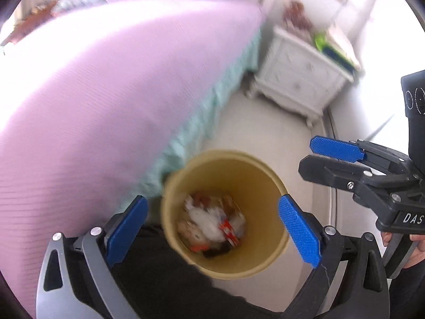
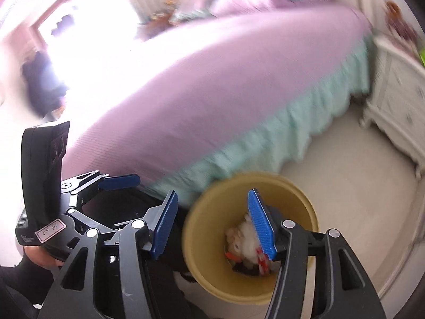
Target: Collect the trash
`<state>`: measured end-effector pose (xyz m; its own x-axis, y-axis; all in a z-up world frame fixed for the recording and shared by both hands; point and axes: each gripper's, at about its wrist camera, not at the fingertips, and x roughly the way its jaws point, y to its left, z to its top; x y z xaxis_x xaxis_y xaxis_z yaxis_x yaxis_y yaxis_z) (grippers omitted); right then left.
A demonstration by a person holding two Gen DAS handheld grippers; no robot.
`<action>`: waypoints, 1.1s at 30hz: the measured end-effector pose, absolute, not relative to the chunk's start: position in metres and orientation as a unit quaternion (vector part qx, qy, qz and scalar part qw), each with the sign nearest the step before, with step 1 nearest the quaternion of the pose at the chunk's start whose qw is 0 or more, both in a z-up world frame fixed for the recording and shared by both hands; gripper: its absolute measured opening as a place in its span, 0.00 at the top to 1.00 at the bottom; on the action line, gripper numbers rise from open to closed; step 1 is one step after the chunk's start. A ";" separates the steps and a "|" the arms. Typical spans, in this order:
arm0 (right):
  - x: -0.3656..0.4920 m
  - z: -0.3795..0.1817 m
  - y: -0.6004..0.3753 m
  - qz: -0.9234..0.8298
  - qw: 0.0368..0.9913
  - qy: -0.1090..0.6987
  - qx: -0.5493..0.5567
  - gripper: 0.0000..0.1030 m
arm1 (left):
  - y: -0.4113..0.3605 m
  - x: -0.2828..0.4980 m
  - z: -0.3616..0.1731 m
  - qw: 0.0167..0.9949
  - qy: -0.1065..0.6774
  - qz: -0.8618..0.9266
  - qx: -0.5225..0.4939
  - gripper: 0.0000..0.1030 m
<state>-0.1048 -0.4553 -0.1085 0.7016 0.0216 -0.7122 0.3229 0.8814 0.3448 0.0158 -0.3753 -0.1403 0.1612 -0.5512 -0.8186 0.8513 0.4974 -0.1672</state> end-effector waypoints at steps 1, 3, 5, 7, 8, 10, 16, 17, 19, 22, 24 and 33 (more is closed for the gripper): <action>-0.098 -0.099 -0.446 -0.076 0.900 0.370 0.217 0.37 | -0.365 0.019 -0.130 0.755 0.433 -0.467 0.160 0.04; -0.085 -0.080 -0.426 -0.054 0.915 0.353 0.190 0.31 | -0.341 0.024 -0.108 0.782 0.409 -0.449 0.139 0.04; -0.076 -0.063 -0.411 -0.039 0.928 0.329 0.173 0.21 | -0.313 0.029 -0.090 0.811 0.387 -0.421 0.128 0.04; -0.064 -0.044 -0.393 -0.028 0.942 0.294 0.159 0.12 | -0.287 0.034 -0.075 0.835 0.370 -0.390 0.115 0.04; -0.060 -0.038 -0.386 -0.023 0.947 0.281 0.153 0.09 | -0.274 0.035 -0.068 0.847 0.362 -0.375 0.109 0.04; -0.046 -0.023 -0.367 -0.011 0.958 0.250 0.141 0.08 | -0.245 0.038 -0.054 0.872 0.344 -0.335 0.095 0.04; -0.004 -0.001 -0.302 0.027 0.976 0.203 0.077 0.08 | -0.170 0.041 -0.023 0.926 0.298 -0.226 0.045 0.04; 0.001 0.000 -0.291 0.031 0.978 0.195 0.066 0.08 | -0.156 0.042 -0.019 0.935 0.290 -0.203 0.033 0.04; 0.010 0.002 -0.272 0.045 0.981 0.183 0.050 0.08 | -0.133 0.045 -0.014 0.945 0.280 -0.169 0.019 0.04; 0.020 0.006 -0.247 0.082 0.980 0.173 0.058 0.08 | -0.103 0.045 -0.009 0.959 0.262 -0.110 0.016 0.04; 0.026 0.008 -0.238 0.099 0.979 0.164 0.065 0.08 | -0.086 0.048 -0.008 0.963 0.257 -0.081 0.016 0.04; 0.064 0.020 -0.210 0.132 0.974 0.171 0.069 0.08 | -0.032 0.062 -0.008 0.969 0.244 0.021 0.028 0.04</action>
